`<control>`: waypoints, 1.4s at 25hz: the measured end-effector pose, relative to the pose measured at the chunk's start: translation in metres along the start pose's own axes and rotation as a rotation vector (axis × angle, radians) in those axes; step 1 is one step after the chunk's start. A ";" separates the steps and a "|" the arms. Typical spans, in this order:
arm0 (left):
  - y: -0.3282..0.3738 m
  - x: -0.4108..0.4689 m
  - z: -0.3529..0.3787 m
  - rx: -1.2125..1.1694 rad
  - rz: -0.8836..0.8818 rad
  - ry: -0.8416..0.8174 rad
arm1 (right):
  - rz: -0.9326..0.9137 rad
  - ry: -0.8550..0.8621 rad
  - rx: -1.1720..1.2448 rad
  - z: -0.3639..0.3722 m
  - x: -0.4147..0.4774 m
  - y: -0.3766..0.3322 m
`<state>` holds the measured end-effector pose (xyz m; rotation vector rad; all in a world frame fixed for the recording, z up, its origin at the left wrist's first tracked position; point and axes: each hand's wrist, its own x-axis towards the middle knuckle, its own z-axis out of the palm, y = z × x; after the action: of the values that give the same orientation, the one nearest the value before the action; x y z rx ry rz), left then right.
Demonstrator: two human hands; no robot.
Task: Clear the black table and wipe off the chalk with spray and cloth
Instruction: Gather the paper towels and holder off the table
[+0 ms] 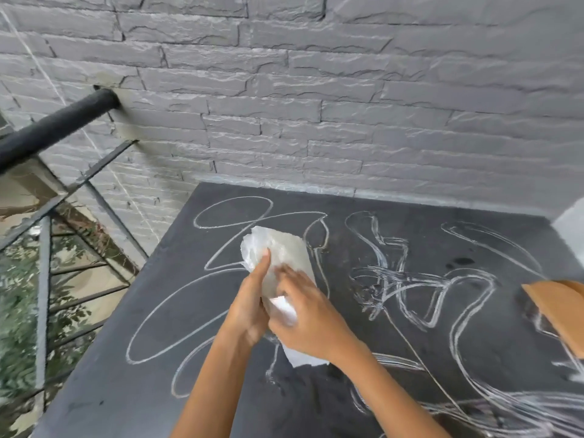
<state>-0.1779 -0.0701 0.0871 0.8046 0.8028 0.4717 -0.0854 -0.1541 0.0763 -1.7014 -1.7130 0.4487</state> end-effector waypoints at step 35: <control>-0.063 0.000 0.191 0.740 0.295 -0.062 | 0.595 0.401 0.227 -0.252 -0.196 0.132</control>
<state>-0.0237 -0.1953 0.1202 1.6318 0.8072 0.4041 0.1651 -0.3864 0.1259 -1.9515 -0.8268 0.4988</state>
